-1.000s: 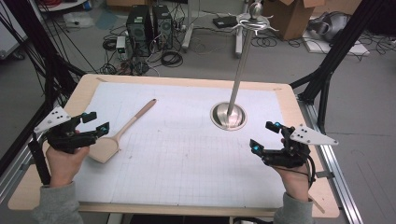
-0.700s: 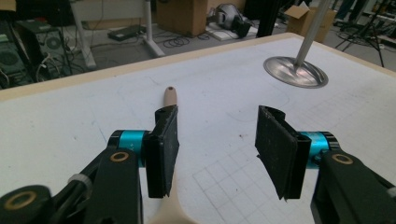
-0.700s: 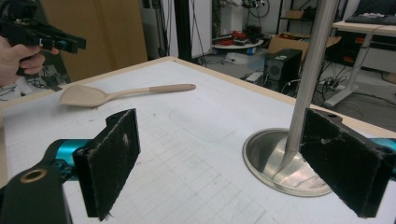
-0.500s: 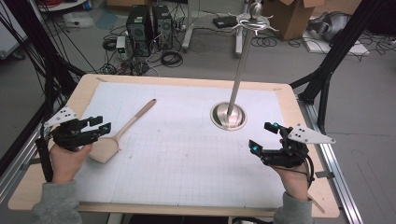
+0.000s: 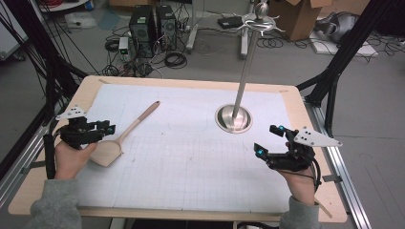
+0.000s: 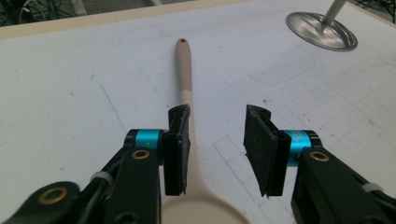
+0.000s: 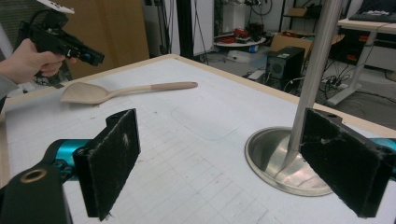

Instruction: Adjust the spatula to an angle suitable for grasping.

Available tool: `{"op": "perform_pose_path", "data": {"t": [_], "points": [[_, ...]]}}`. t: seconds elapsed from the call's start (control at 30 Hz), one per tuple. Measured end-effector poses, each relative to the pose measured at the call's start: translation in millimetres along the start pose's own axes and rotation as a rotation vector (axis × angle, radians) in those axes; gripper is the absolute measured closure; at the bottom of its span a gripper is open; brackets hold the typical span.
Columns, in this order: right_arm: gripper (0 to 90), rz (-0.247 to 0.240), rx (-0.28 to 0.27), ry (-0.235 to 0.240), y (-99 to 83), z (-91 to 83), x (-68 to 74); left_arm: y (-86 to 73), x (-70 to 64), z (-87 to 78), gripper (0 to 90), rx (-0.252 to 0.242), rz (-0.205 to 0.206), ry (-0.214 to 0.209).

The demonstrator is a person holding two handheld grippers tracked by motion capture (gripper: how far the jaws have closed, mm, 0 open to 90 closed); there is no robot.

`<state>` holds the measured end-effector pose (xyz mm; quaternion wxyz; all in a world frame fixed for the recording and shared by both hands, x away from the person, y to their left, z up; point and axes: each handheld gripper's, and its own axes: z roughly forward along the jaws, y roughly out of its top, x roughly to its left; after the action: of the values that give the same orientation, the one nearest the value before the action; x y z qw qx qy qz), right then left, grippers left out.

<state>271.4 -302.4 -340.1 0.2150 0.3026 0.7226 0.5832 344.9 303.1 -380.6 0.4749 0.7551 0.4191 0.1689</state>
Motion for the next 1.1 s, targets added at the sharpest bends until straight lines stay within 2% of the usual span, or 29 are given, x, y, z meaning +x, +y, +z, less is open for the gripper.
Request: {"op": "perform_pose_path", "data": {"t": [0.1, 0.37, 0.47, 0.6, 0.7, 0.87, 0.93, 1.1], "points": [[11.8, 0.0, 0.0, 0.002, 0.0, 0.0, 0.0, 0.2, -0.5, 2.0, 71.3, 0.004, 0.004, -0.008], [11.8, 0.001, 0.012, 0.015, 0.0, 2.6, 1.6, 3.8, 5.7, 11.4, 88.2, 0.022, -0.018, 0.026], [11.9, -0.001, 0.013, 0.015, 0.0, 3.2, 1.5, 5.0, 9.1, 13.2, 89.4, 0.014, -0.03, 0.022], [11.9, -0.002, 0.017, 0.016, 0.0, 3.5, 1.6, 6.1, 13.7, 22.0, 89.5, 0.041, -0.054, 0.021], [12.0, -0.006, 0.015, 0.021, 0.0, 4.0, 2.0, 7.9, 13.9, 25.4, 89.6, 0.042, -0.056, 0.015], [12.1, -0.005, 0.016, 0.026, 0.1, 4.3, 2.6, 17.9, 15.4, 34.2, 89.6, 0.063, -0.054, 0.034], [12.1, -0.006, 0.014, 0.027, 0.4, 4.2, 2.6, 24.2, 17.0, 40.6, 89.6, 0.089, -0.053, 0.04], [12.1, -0.004, 0.012, 0.03, 0.4, 3.8, 2.5, 28.8, 18.2, 53.3, 89.6, 0.118, -0.055, 0.044]]}}
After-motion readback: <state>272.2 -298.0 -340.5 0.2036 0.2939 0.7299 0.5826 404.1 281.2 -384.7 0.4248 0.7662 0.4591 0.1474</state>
